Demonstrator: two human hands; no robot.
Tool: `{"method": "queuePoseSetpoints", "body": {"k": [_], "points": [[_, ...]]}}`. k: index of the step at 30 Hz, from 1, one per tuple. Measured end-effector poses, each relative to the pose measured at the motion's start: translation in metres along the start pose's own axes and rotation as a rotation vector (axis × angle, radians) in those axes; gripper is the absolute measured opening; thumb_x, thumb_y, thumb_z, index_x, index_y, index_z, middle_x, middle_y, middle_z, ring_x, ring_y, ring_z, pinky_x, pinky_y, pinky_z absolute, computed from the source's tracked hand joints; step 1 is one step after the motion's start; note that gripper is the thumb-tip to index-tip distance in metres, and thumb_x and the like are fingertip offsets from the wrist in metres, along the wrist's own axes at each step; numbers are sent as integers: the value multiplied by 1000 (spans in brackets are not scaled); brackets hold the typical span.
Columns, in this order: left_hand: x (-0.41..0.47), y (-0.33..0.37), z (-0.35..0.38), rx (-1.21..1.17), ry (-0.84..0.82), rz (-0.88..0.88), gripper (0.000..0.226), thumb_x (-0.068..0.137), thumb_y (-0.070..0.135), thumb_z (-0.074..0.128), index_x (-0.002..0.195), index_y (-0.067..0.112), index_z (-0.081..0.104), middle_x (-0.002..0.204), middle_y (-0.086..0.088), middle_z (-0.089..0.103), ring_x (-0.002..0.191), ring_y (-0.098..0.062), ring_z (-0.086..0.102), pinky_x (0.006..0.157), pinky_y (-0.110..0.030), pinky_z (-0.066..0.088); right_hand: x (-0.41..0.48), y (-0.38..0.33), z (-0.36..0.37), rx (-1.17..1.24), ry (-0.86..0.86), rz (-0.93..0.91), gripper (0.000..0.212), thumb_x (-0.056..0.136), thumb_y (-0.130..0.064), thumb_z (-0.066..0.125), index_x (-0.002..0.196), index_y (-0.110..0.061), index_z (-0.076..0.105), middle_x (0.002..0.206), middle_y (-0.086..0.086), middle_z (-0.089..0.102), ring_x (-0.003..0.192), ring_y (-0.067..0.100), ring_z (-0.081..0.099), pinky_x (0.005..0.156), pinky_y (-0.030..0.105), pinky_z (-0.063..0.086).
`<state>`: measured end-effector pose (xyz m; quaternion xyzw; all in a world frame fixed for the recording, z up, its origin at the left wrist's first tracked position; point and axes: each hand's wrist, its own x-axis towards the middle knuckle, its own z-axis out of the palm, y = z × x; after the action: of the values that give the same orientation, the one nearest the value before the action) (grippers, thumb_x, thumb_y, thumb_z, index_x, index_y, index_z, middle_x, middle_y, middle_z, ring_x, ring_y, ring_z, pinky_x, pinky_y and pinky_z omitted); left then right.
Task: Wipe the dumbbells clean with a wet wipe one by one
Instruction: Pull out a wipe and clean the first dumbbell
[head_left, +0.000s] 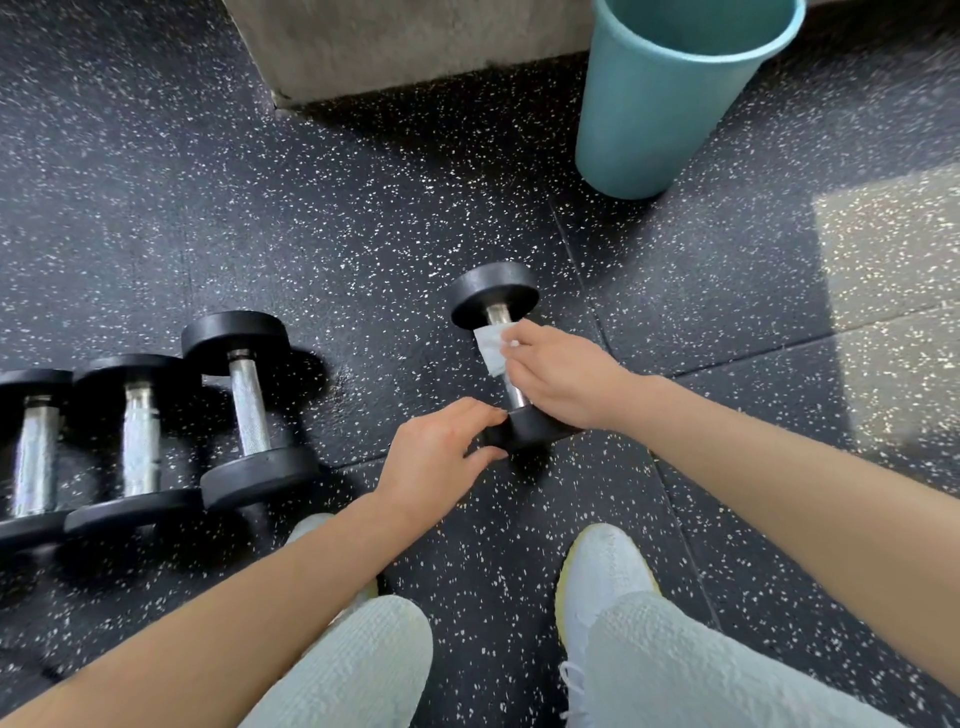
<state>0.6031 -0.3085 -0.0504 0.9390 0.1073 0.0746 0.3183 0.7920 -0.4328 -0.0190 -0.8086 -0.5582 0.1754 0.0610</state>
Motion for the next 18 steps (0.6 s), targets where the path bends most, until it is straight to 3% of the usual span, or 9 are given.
{"method": "queuePoseSetpoints", "body": {"k": [4, 8, 13, 18], "points": [[-1, -1, 2, -28, 3, 7, 38, 85, 29, 85, 122, 24, 74, 119, 18, 71, 75, -12, 70, 73, -35, 60, -32, -8, -1, 119, -16, 63, 32, 102, -35, 32, 111, -16, 56, 102, 5, 61, 85, 28, 63, 72, 46, 54], [-1, 1, 6, -49, 6, 17, 39, 88, 28, 83, 125, 25, 75, 125, 19, 69, 90, -10, 73, 79, -35, 61, -36, -5, -4, 202, -89, 112, 30, 101, -31, 36, 113, -14, 57, 104, 5, 62, 86, 27, 63, 76, 47, 55], [3, 3, 8, -6, 16, 33, 40, 87, 30, 84, 126, 26, 75, 121, 15, 68, 73, -12, 68, 69, -37, 60, -8, -3, -12, 209, -13, 144, 34, 101, -33, 34, 116, -11, 54, 104, 7, 62, 88, 30, 62, 78, 50, 54], [1, 0, 6, -11, 20, 14, 38, 87, 33, 84, 124, 29, 75, 119, 20, 67, 71, -8, 64, 67, -35, 59, -37, -8, -4, 57, -113, 48, 43, 107, -33, 32, 82, -16, 61, 111, -8, 49, 84, 19, 55, 80, 42, 45]]}}
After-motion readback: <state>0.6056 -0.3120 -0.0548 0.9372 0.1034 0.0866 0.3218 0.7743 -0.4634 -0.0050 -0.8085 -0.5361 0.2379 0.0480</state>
